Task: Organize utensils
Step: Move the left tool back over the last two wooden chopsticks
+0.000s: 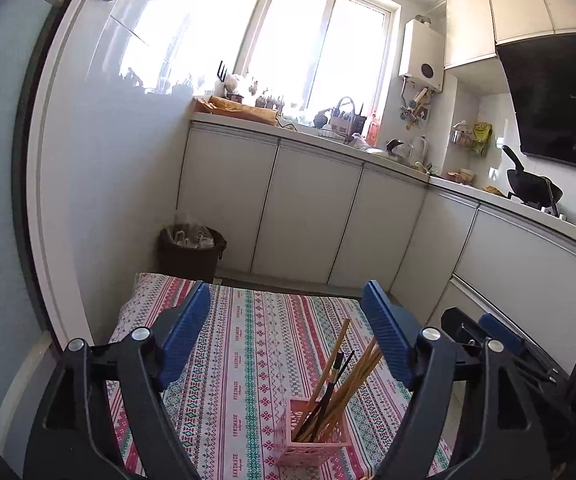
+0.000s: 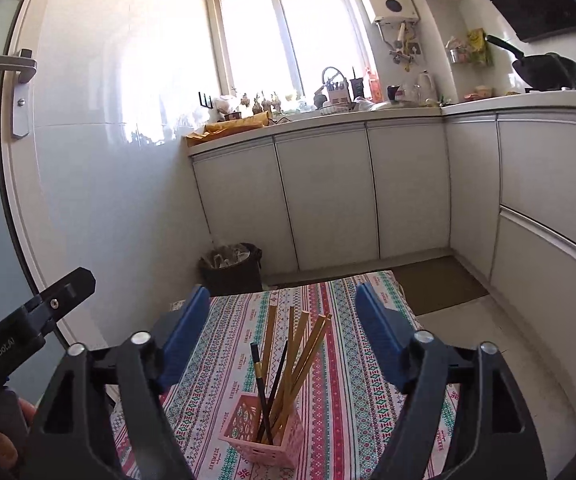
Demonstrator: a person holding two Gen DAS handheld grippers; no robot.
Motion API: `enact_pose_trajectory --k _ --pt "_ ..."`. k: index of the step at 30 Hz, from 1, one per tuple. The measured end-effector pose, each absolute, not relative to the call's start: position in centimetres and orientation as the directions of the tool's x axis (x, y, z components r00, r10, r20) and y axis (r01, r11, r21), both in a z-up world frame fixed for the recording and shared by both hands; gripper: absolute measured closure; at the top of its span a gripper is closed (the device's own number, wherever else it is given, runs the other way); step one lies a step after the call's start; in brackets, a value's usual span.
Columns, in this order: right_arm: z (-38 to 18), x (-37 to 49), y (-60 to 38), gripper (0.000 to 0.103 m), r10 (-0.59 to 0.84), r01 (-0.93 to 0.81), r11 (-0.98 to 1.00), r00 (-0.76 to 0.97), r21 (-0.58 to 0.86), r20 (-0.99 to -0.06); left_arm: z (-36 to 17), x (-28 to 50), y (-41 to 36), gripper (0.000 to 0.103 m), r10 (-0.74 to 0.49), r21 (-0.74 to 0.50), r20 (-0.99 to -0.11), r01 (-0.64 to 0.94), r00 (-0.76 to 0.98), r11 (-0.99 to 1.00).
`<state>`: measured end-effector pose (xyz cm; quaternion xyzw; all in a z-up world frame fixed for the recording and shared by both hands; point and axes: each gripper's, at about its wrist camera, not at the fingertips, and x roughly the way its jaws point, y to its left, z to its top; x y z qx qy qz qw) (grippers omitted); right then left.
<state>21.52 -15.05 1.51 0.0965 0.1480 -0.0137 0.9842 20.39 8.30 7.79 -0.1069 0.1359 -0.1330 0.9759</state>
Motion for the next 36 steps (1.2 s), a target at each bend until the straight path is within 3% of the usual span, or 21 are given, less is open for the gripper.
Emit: enact_pose_trajectory --k 5,7,21,25,30,36 --pt "1.5 21.0 -15.8 0.007 -0.005 0.071 0.976 0.952 0.208 -0.306 7.9 20.1 8.4 0.013 -0.286 -0.242 -0.236 0.229 0.929 0.943" --pt "1.4 20.9 -16.2 0.007 -0.001 0.076 0.972 0.947 0.222 -0.322 7.9 20.0 8.3 0.007 -0.286 -0.235 -0.241 0.231 0.927 0.944" --pt "1.3 18.3 -17.7 0.007 -0.025 0.108 0.969 0.937 0.22 -0.348 6.9 19.1 7.3 0.007 -0.321 -0.149 -0.332 0.286 0.887 0.946" --pt "0.2 16.2 -19.1 0.007 -0.04 0.134 0.962 0.932 0.238 -0.362 5.2 19.1 4.5 0.007 -0.402 -0.033 -0.493 0.445 0.772 0.895" --pt "-3.9 13.0 -22.6 0.007 -0.069 0.218 0.933 0.891 0.287 -0.449 -0.7 17.1 -0.7 0.008 -0.453 0.113 -0.7 0.712 0.553 0.693" --pt "-7.4 12.4 -26.5 0.007 -0.046 0.303 0.871 0.834 0.387 -0.551 -8.7 17.1 -5.2 0.033 -0.386 0.034 -0.887 0.869 0.253 0.494"
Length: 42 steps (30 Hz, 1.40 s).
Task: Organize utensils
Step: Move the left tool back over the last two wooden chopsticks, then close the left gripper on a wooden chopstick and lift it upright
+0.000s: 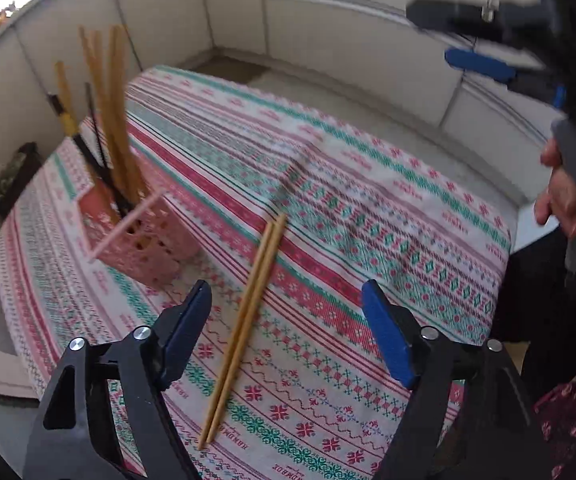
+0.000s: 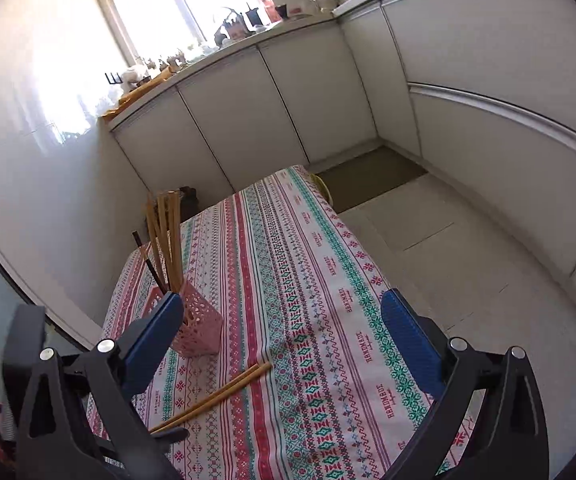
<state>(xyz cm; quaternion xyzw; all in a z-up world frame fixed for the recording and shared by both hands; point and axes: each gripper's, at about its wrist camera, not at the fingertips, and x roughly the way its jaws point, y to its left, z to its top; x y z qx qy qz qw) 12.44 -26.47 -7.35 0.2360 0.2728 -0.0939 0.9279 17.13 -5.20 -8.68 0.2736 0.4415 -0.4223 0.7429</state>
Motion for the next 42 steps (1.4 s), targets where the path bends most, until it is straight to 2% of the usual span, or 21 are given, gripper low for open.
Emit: enact_pose_trajectory --k 3,8,18,26,28,30,32,35,36,38,42 --pt "-7.4 12.3 -27.2 0.007 -0.031 0.305 0.854 0.839 0.421 -0.544 -11.4 17.7 -7.0 0.042 -0.309 -0.013 -0.943 0.911 0.127 0.413" --pt "-7.7 12.7 -28.0 0.007 0.026 0.294 0.828 0.831 0.478 -0.556 -12.9 19.2 -9.5 0.042 -0.265 -0.109 -0.964 0.927 -0.011 0.358" --pt "-8.1 12.5 -30.1 0.007 0.059 0.322 0.772 0.822 0.549 -0.566 -15.1 21.5 -11.3 0.041 -0.217 -0.139 -0.974 0.914 -0.058 0.381" --pt "-8.5 12.3 -31.1 0.007 0.045 0.352 0.756 0.813 0.551 -0.581 -16.1 22.5 -12.0 0.041 -0.196 -0.127 -0.979 0.912 -0.052 0.389" --pt "-8.6 12.4 -31.1 0.007 0.046 0.357 0.754 0.808 0.551 -0.587 -16.3 22.5 -12.4 0.034 -0.194 -0.14 -0.978 0.916 -0.07 0.375" --pt "-8.7 12.4 -31.1 0.007 0.045 0.36 0.753 0.806 0.551 -0.59 -16.6 22.7 -12.6 0.033 -0.19 -0.137 -0.979 0.915 -0.068 0.378" --pt "-8.8 12.4 -31.2 0.007 0.042 0.367 0.753 0.802 0.547 -0.596 -16.6 23.1 -12.7 0.033 -0.186 -0.148 -0.979 0.908 -0.079 0.393" --pt "-9.2 12.5 -31.6 0.007 0.043 0.384 0.739 0.793 0.553 -0.608 -17.0 22.9 -13.6 0.036 -0.134 -0.101 -0.99 0.918 -0.053 0.384" --pt "-9.3 12.5 -31.7 0.007 0.043 0.389 0.736 0.79 0.554 -0.612 -17.6 22.8 -13.9 0.041 -0.082 -0.077 -0.995 0.913 -0.048 0.4" --pt "-9.4 12.5 -31.8 0.007 0.042 0.397 0.73 0.787 0.556 -0.615 -17.7 22.5 -13.8 0.04 -0.079 -0.061 -0.996 0.91 -0.031 0.411" --pt "-9.7 12.7 -32.1 0.007 0.035 0.41 0.732 0.775 0.544 -0.631 -18.0 23.8 -13.1 0.042 -0.125 -0.123 -0.99 0.855 -0.069 0.504"
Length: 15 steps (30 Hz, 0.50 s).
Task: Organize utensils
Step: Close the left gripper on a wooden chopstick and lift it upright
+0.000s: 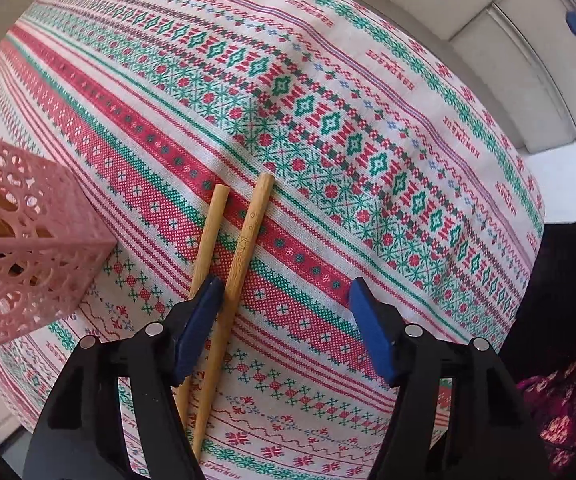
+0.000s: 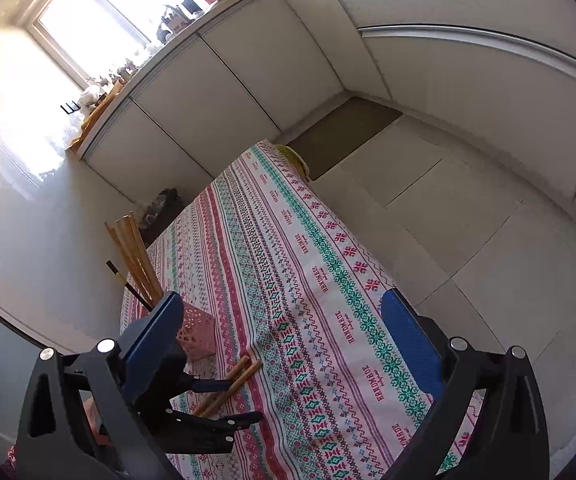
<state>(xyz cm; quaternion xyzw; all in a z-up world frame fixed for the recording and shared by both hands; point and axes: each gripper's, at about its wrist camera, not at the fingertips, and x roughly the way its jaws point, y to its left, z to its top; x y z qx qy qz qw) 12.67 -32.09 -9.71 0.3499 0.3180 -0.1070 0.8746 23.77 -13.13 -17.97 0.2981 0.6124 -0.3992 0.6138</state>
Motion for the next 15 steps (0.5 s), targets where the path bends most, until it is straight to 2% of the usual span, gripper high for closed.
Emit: enact_pose_trajectory --k 2,4,6,8,9,12,15 --pt "-10.0 12.9 -32.3 0.007 0.042 0.419 0.723 0.766 0.549 -0.641 -18.1 23.5 -12.9 0.048 -0.116 -0.088 -0.993 0.841 -0.031 0.534" --pt "-10.4 13.1 -32.4 0.007 0.045 0.429 0.715 0.76 0.552 -0.649 -18.1 23.6 -12.4 0.06 -0.096 -0.036 -0.995 0.82 0.024 0.572" --pt "-10.7 13.3 -32.5 0.007 0.052 0.434 0.712 0.751 0.552 -0.658 -18.1 23.7 -12.2 0.065 -0.102 -0.029 -0.994 0.78 0.045 0.625" --pt "-10.9 13.4 -32.4 0.007 0.05 0.441 0.713 0.743 0.545 -0.667 -18.2 22.8 -12.1 0.075 -0.108 -0.019 -0.992 0.769 0.065 0.639" --pt "-10.9 13.4 -32.4 0.007 0.047 0.442 0.716 0.741 0.54 -0.67 -18.2 22.1 -12.1 0.087 -0.114 -0.015 -0.991 0.768 0.075 0.641" --pt "-11.1 13.6 -32.2 0.007 0.053 0.442 0.72 0.733 0.535 -0.678 -18.1 20.1 -11.8 0.093 -0.109 0.044 -0.983 0.772 0.145 0.634" --pt "-11.3 13.8 -31.9 0.007 0.068 0.438 0.72 0.728 0.538 -0.682 -18.1 18.3 -10.4 0.097 -0.168 -0.012 -0.976 0.737 0.138 0.676"
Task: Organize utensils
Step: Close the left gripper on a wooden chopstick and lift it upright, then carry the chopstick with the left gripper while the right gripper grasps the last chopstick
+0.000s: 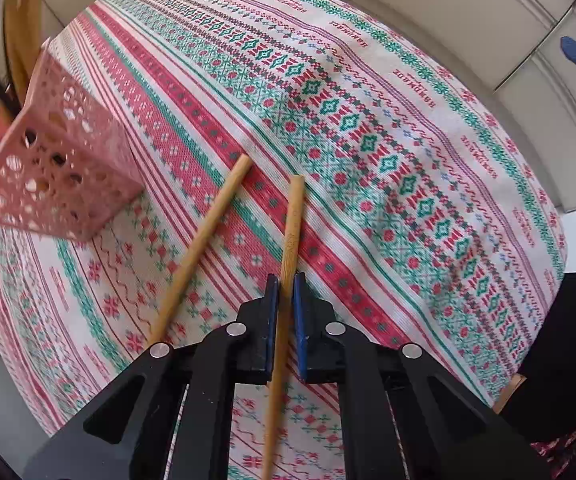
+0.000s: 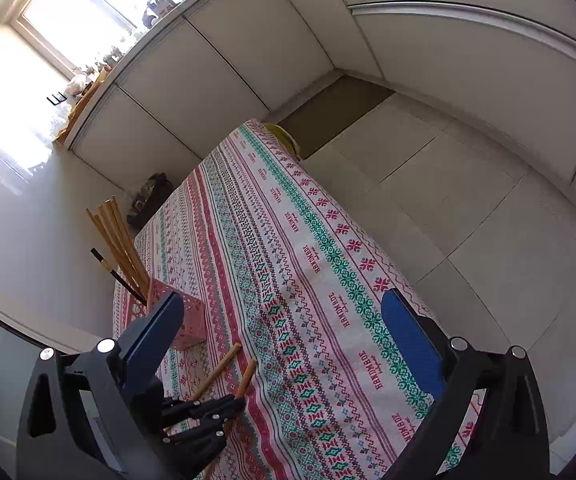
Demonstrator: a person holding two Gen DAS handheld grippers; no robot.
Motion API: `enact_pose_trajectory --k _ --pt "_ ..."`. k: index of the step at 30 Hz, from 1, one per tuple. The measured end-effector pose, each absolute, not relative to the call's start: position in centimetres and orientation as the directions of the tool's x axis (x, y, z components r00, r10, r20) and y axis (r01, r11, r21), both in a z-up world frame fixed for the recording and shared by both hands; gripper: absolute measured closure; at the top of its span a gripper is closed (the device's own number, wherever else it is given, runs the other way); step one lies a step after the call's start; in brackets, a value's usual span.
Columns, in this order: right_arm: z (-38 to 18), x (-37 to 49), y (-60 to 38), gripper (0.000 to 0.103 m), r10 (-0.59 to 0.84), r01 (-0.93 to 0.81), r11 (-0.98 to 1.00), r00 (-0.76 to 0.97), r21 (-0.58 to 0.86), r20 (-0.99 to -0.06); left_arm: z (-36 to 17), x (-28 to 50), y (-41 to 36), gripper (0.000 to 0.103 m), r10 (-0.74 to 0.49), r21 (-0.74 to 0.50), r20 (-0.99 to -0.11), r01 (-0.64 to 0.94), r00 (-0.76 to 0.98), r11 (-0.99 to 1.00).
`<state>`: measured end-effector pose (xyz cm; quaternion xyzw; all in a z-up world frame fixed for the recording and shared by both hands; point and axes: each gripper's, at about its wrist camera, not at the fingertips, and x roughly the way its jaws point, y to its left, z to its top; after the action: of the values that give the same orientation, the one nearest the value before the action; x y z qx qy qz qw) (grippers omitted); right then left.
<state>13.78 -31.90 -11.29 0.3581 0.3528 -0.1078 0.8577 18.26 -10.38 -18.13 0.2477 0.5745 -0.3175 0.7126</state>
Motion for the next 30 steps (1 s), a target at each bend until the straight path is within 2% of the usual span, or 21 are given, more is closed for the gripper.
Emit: enact_pose_trajectory --k 4,8,10,11,12,14,18,20,23,26,28,29,30 --pt "-12.2 15.0 -29.7 0.007 0.106 0.406 0.773 0.676 0.488 -0.73 -16.3 16.0 -5.8 0.097 -0.332 -0.157 -0.926 0.617 0.178 0.771" --pt "-15.2 17.6 -25.6 0.007 0.187 0.365 0.818 0.561 0.444 -0.806 -11.9 14.0 0.5 0.097 -0.495 -0.302 -0.813 0.503 0.308 0.81" --pt "-17.2 19.0 -23.9 0.011 0.268 0.39 0.783 0.491 0.484 -0.829 -9.0 14.0 2.6 0.097 -0.541 -0.339 -0.752 0.482 0.377 0.808" --pt "-18.3 19.6 -23.3 0.018 0.299 0.412 0.761 0.464 0.502 -0.834 -8.0 13.9 3.7 0.097 -0.544 -0.334 -0.725 0.475 0.422 0.814" --pt "-19.1 20.3 -22.7 0.024 0.317 0.45 0.731 0.443 0.513 -0.839 -7.2 13.8 4.8 0.097 -0.556 -0.34 -0.694 0.472 0.458 0.813" --pt "-20.4 21.5 -21.7 0.027 0.316 0.518 0.688 0.417 0.509 -0.852 -5.2 13.8 7.0 0.097 -0.579 -0.364 -0.634 0.463 0.513 0.808" --pt "-20.9 24.4 -18.4 0.041 0.169 0.542 0.768 0.342 0.341 -0.924 -3.1 13.6 10.1 0.097 -0.624 -0.423 -0.538 0.459 0.567 0.781" --pt "-21.1 25.7 -17.3 0.041 0.094 0.564 0.782 0.317 0.267 -0.944 -2.3 13.4 11.1 0.097 -0.647 -0.444 -0.506 0.471 0.571 0.763" --pt "-21.6 27.0 -16.0 0.048 0.011 0.6 0.778 0.287 0.188 -0.958 -0.7 13.0 12.4 0.097 -0.674 -0.459 -0.448 0.496 0.587 0.737" --pt "-21.9 28.1 -14.0 0.053 -0.097 0.581 0.81 0.263 0.077 -0.96 -0.6 13.6 12.8 0.097 -0.678 -0.469 -0.433 0.494 0.594 0.732" --pt "-22.0 28.2 -13.0 0.065 -0.157 0.548 0.837 0.251 0.006 -0.955 -0.5 13.6 13.0 0.097 -0.68 -0.472 -0.429 0.494 0.595 0.73" --pt "-22.0 28.2 -12.6 0.075 -0.151 0.515 0.857 0.264 0.007 -0.953 -0.3 13.5 13.1 0.097 -0.68 -0.472 -0.427 0.494 0.597 0.73" --pt "-21.9 28.0 -12.5 0.081 -0.14 0.486 0.874 0.267 0.007 -0.953 -0.3 13.5 13.2 0.097 -0.68 -0.473 -0.424 0.494 0.598 0.73"
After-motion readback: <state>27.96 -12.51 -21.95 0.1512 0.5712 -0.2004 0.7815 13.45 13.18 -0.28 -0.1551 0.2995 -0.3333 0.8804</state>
